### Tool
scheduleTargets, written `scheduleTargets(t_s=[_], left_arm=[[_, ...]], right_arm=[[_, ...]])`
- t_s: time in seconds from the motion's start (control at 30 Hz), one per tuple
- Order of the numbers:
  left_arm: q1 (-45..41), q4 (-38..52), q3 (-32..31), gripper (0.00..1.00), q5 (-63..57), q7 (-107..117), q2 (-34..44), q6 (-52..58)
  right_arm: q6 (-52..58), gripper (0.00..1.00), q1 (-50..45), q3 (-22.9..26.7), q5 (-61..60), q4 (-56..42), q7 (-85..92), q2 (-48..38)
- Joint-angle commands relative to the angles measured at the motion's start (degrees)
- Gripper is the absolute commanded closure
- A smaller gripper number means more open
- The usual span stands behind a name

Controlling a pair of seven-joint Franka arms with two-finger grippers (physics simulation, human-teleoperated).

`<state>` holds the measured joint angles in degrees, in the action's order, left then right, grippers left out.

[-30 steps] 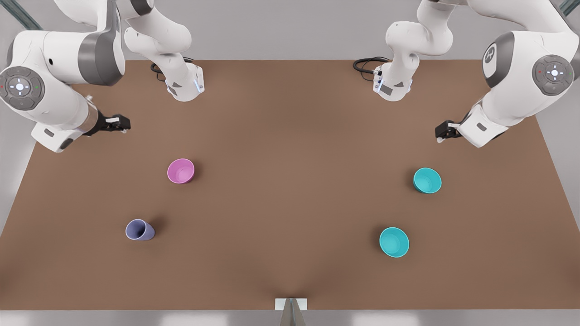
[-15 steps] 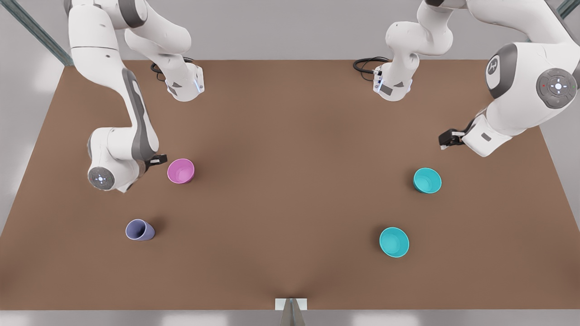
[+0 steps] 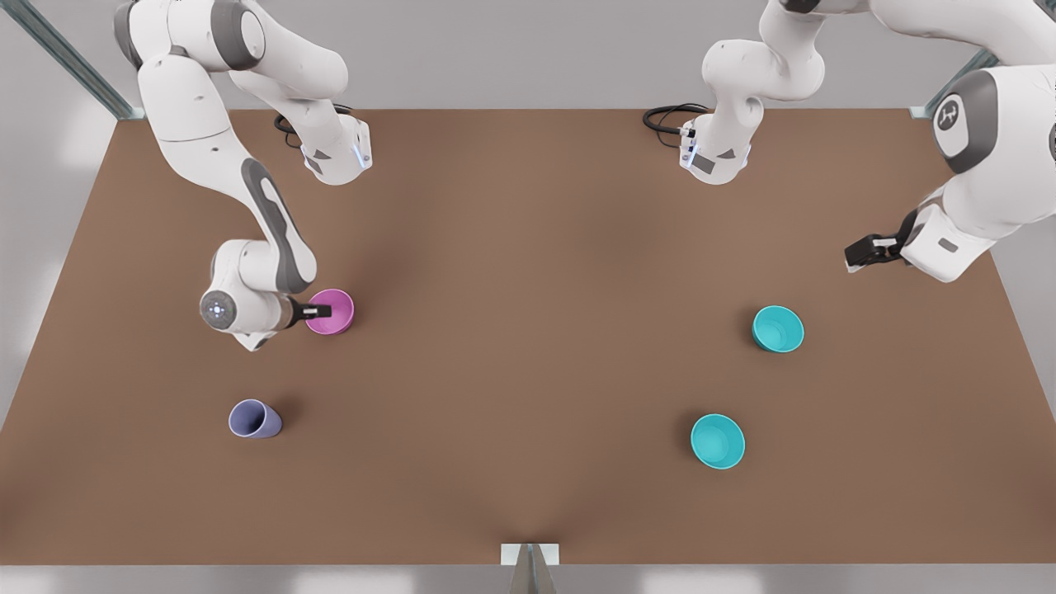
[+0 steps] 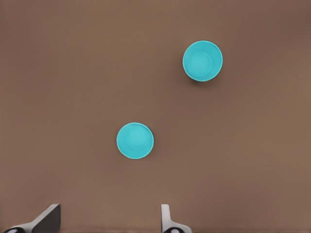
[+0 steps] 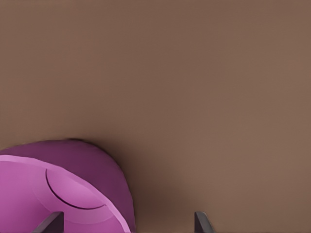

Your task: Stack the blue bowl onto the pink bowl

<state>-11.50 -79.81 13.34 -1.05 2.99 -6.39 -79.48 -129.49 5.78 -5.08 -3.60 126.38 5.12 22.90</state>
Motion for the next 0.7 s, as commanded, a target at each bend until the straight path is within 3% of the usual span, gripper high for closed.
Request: scheduleTargets(t_s=[0.0, 0.2, 0.27, 0.37, 0.5, 0.57, 0.67], left_arm=[[-0.98, 0.10, 0.02, 0.00, 0.43, -0.09, -0.29, 0.90], [-1.51, 0.01, -0.42, 0.00, 0.43, 0.17, -0.20, 4.68], [-1.77, 0.01, -0.68, 0.00, 0.43, 0.26, -0.29, 4.86], [-1.95, 0.01, -1.56, 0.00, 0.34, 0.43, 0.07, 6.00], [-1.95, 0.01, -2.00, 0.00, 0.43, 2.55, -0.20, 8.81], [-1.86, 0.80, -1.91, 0.00, -0.01, 2.11, -0.29, 9.17], [-2.03, 0.80, -2.00, 0.00, -0.01, 2.72, -1.34, 9.69]], right_arm=[[-4.99, 0.00, 0.02, -0.02, -0.53, 0.01, -1.08, 1.00], [-4.37, 0.00, 0.11, -0.20, -1.41, -0.17, -0.90, 1.00], [-4.20, 0.23, 0.02, -0.29, -1.41, -0.17, -0.81, 0.83], [-2.70, 0.48, 0.02, -0.29, -1.58, -0.52, -0.64, 0.48], [-0.50, 0.59, -0.07, -1.08, -3.43, -0.79, -0.64, -0.67], [-0.24, 0.77, -0.16, -1.43, -3.78, -0.96, -0.55, -0.76], [2.92, 0.79, -0.07, -2.75, -5.36, -2.72, -0.20, -0.76]])
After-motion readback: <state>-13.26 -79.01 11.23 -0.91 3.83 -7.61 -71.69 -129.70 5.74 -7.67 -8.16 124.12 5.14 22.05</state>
